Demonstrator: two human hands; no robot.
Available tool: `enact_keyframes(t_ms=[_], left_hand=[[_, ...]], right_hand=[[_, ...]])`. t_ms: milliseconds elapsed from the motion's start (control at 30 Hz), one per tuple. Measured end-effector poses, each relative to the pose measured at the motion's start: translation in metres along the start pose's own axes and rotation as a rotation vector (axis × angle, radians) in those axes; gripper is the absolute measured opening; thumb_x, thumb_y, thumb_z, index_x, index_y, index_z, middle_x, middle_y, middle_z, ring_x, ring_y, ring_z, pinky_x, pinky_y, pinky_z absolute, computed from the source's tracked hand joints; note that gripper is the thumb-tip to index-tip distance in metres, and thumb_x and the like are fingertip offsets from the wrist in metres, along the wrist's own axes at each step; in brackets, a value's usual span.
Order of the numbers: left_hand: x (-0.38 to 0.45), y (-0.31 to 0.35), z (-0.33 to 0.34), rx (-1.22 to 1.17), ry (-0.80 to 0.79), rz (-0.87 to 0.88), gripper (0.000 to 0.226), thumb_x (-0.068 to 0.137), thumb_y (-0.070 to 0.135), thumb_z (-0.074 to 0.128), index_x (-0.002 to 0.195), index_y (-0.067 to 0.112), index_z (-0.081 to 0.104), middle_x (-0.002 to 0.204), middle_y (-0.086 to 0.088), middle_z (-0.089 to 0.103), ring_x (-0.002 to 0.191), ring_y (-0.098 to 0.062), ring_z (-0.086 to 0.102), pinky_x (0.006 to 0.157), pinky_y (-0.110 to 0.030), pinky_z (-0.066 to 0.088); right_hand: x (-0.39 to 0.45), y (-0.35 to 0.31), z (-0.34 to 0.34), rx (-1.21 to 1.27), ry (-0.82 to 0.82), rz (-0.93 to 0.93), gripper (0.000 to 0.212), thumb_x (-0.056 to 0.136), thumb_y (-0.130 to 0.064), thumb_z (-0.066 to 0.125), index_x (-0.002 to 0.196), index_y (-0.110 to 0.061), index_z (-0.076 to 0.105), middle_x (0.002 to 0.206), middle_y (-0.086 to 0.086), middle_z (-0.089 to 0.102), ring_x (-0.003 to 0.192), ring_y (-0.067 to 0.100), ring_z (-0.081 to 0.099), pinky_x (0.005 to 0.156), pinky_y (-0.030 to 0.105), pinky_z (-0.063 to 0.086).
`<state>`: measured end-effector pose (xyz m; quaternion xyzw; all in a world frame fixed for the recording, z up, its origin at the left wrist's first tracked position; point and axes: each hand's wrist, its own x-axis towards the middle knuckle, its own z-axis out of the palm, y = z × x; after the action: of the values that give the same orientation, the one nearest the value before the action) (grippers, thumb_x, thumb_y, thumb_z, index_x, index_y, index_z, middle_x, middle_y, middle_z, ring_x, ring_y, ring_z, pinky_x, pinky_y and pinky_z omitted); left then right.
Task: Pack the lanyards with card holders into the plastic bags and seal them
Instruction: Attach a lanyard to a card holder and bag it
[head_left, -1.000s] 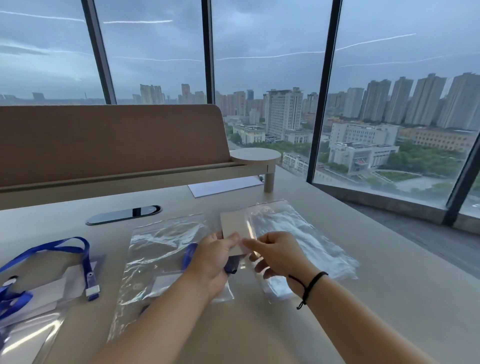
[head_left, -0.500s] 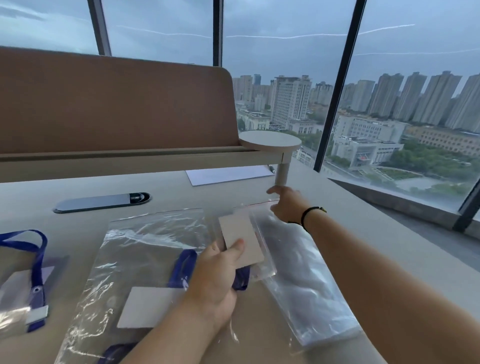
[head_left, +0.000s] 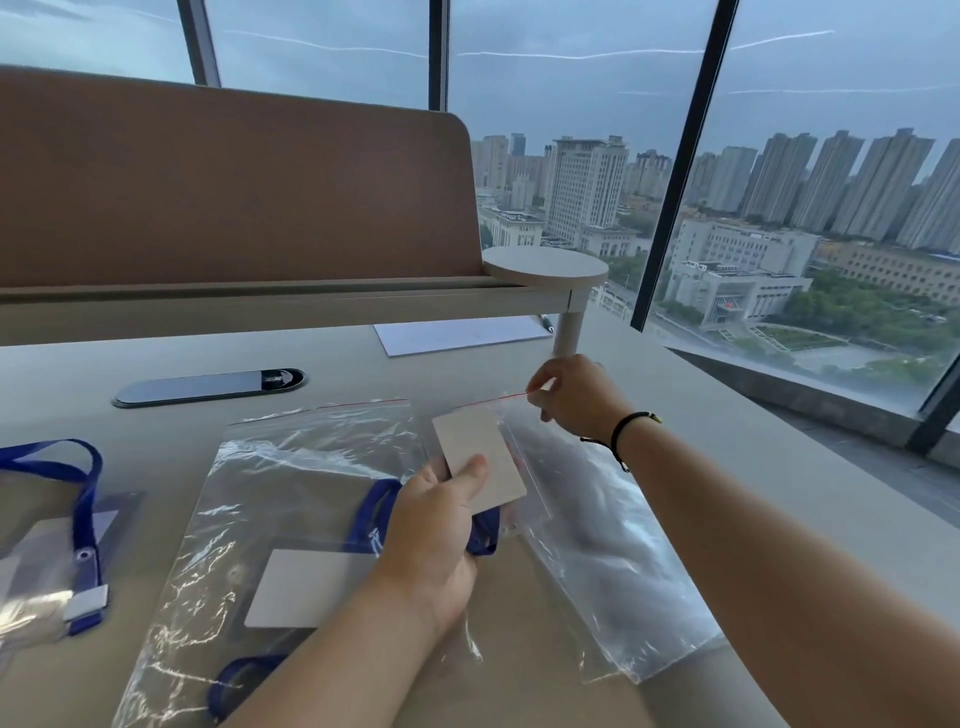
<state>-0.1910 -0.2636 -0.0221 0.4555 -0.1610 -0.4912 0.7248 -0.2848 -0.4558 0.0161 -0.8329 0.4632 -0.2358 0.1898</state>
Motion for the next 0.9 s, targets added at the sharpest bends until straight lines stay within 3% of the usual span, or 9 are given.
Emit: enact_keyframes(t_ms=[133,200,300,433,567,767,900], left_hand=[[-0.004,0.003,0.002,-0.057,0.008,-0.005,0.02,0.098,0.008,0.056,0.114,0.008,0.067,0.097,-0.013,0.077,0.095,-0.03,0.07,0.081,-0.04,0.055],[-0.013,0.01,0.003,-0.094,0.003,-0.014,0.019,0.099,0.007,0.053,0.11,0.01,0.068,0.094,-0.01,0.077,0.096,-0.029,0.069,0.079,-0.038,0.055],[-0.03,0.029,0.005,-0.141,-0.008,0.015,0.024,0.099,0.008,0.053,0.118,0.008,0.067,0.106,-0.014,0.075,0.098,-0.027,0.07,0.07,-0.033,0.058],[-0.066,0.069,-0.002,-0.168,-0.067,0.114,0.023,0.099,0.007,0.051,0.116,0.01,0.066,0.105,-0.012,0.076,0.102,-0.027,0.071,0.085,-0.036,0.057],[-0.108,0.105,-0.044,-0.025,-0.139,0.191,0.022,0.1,0.009,0.049,0.112,0.014,0.067,0.099,-0.01,0.077,0.096,-0.024,0.071,0.079,-0.034,0.054],[-0.161,0.152,-0.148,0.263,-0.11,0.253,0.036,0.092,0.013,0.056,0.127,0.006,0.062,0.118,-0.017,0.071,0.111,-0.035,0.065,0.093,-0.045,0.053],[-0.186,0.172,-0.201,0.277,-0.05,0.283,0.03,0.099,0.005,0.048,0.124,0.0,0.064,0.119,-0.027,0.067,0.107,-0.041,0.065,0.094,-0.057,0.052]], right_hand=[[-0.019,-0.014,-0.003,0.07,0.022,-0.013,0.018,0.093,-0.032,0.063,0.084,-0.017,0.067,0.072,-0.006,0.074,0.053,0.009,0.065,0.048,0.019,0.048],[-0.032,-0.022,-0.005,0.133,0.055,0.006,0.023,0.093,-0.035,0.063,0.083,-0.015,0.067,0.073,-0.007,0.074,0.056,0.011,0.069,0.049,0.02,0.051],[-0.053,-0.037,-0.008,0.257,0.129,0.034,0.013,0.087,-0.023,0.07,0.08,-0.013,0.068,0.07,-0.003,0.074,0.057,0.011,0.07,0.062,0.032,0.06],[-0.088,-0.069,-0.016,0.462,0.134,0.062,0.009,0.08,-0.003,0.073,0.081,-0.008,0.065,0.071,0.01,0.073,0.063,0.022,0.072,0.068,0.042,0.062],[-0.126,-0.114,-0.026,0.496,0.07,-0.003,0.017,0.082,-0.005,0.072,0.092,-0.014,0.06,0.076,0.014,0.072,0.052,0.01,0.065,0.067,0.044,0.059],[-0.187,-0.197,-0.008,0.433,-0.134,-0.223,0.036,0.086,-0.008,0.07,0.111,-0.023,0.049,0.072,0.002,0.065,0.055,0.007,0.061,0.06,0.032,0.055],[-0.218,-0.24,0.036,0.45,-0.234,-0.273,0.044,0.084,-0.006,0.069,0.117,-0.025,0.046,0.07,-0.002,0.06,0.053,0.007,0.054,0.051,0.02,0.047]])
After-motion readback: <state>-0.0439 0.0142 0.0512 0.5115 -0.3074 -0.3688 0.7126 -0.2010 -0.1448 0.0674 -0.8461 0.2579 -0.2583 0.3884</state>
